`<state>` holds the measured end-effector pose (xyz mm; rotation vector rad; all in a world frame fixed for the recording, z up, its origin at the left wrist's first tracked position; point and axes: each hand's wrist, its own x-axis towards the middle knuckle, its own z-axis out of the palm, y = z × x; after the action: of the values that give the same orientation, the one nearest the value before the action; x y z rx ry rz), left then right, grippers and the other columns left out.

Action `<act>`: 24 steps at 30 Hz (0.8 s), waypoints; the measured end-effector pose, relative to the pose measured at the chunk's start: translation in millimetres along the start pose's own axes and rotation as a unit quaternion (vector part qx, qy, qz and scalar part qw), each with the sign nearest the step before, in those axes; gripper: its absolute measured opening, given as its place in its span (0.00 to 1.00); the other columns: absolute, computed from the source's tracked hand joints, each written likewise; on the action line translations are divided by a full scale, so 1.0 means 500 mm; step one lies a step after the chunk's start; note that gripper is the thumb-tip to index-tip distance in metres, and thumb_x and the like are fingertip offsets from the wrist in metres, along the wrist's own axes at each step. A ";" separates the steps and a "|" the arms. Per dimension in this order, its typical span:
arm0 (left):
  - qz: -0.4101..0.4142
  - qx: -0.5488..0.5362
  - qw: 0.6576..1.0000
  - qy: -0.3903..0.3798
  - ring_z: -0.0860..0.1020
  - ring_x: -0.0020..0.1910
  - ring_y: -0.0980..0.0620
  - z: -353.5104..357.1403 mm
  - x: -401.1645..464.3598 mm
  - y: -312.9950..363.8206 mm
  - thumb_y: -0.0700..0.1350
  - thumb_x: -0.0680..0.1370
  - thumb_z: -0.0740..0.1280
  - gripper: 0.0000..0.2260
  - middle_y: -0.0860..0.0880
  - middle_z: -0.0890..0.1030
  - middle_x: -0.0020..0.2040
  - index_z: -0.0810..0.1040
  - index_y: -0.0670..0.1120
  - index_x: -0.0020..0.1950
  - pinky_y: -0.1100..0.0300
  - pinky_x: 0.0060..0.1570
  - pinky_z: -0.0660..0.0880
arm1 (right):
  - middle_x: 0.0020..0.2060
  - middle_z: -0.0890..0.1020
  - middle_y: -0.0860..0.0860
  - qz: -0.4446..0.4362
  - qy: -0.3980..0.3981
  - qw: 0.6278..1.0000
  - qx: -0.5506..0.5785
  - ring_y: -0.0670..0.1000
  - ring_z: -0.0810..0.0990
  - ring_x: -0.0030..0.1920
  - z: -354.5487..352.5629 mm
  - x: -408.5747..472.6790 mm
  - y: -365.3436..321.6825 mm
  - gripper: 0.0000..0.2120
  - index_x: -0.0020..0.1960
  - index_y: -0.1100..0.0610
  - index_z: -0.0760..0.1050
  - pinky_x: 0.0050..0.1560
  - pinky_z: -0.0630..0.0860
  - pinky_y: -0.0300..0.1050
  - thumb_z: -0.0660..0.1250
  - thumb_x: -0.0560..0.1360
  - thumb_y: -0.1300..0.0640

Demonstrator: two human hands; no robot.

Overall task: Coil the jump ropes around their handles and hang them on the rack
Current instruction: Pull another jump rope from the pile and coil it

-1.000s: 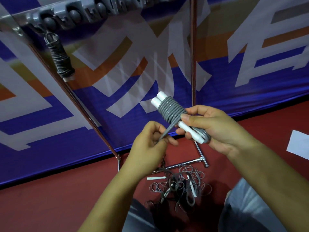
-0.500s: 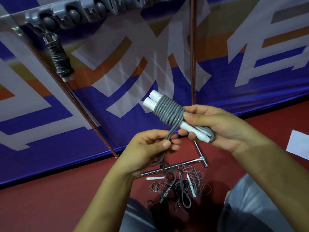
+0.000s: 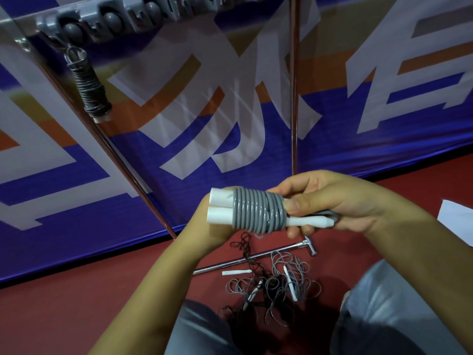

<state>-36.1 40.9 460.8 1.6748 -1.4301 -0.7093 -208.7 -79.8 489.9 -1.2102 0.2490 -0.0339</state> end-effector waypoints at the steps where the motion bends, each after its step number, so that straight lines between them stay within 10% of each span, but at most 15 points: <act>1: 0.029 0.004 0.999 -0.014 0.72 0.27 0.62 -0.002 0.005 -0.005 0.43 0.68 0.69 0.11 0.59 0.76 0.28 0.70 0.51 0.29 0.66 0.29 0.69 | 0.36 0.83 0.57 0.002 -0.008 1.000 -0.016 0.52 0.83 0.31 0.002 -0.001 0.000 0.11 0.42 0.54 0.85 0.25 0.75 0.36 0.73 0.60 0.60; 5: 0.081 0.042 0.994 -0.052 0.75 0.34 0.63 -0.011 0.016 -0.020 0.48 0.66 0.69 0.05 0.55 0.75 0.35 0.82 0.53 0.41 0.70 0.36 0.71 | 0.36 0.83 0.57 0.006 -0.020 0.996 -0.086 0.53 0.84 0.31 0.012 -0.001 0.002 0.11 0.45 0.55 0.83 0.26 0.76 0.36 0.73 0.65 0.67; 24: 0.130 0.200 0.970 -0.045 0.73 0.34 0.57 -0.006 0.022 0.000 0.39 0.67 0.77 0.06 0.56 0.72 0.37 0.80 0.44 0.36 0.69 0.33 0.68 | 0.32 0.82 0.61 0.101 0.037 0.948 -0.299 0.52 0.82 0.30 0.032 0.009 0.039 0.11 0.42 0.61 0.71 0.28 0.77 0.38 0.74 0.69 0.66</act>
<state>-31.5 30.8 463.4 1.7174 -1.9137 -0.3679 -203.3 -59.0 476.3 -1.7837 0.4696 0.1888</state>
